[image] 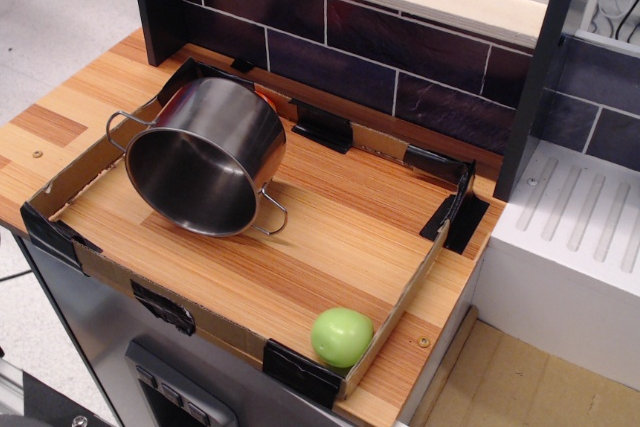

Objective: Topple metal pot

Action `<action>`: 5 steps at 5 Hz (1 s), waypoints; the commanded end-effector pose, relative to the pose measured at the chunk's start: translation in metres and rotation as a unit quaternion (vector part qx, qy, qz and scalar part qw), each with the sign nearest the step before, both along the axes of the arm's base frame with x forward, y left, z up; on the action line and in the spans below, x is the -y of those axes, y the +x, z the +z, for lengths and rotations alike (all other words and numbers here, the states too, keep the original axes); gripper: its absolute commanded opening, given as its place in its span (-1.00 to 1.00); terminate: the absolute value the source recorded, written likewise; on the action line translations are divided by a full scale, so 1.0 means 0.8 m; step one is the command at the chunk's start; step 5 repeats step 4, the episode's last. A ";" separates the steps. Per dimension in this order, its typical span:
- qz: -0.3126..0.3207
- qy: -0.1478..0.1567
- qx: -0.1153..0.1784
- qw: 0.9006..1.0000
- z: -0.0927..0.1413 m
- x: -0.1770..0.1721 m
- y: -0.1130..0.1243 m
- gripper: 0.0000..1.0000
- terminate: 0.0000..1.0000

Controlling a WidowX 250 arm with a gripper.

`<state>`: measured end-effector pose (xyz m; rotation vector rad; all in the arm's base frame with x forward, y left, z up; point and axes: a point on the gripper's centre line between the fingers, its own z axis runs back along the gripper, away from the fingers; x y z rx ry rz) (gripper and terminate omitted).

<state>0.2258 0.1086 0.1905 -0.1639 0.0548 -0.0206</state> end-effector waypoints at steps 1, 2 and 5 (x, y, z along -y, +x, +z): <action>-0.004 0.029 0.029 0.999 0.029 -0.005 0.007 1.00 -1.00; -0.004 0.029 0.029 0.999 0.029 -0.005 0.007 1.00 -1.00; -0.004 0.029 0.029 0.999 0.029 -0.005 0.007 1.00 1.00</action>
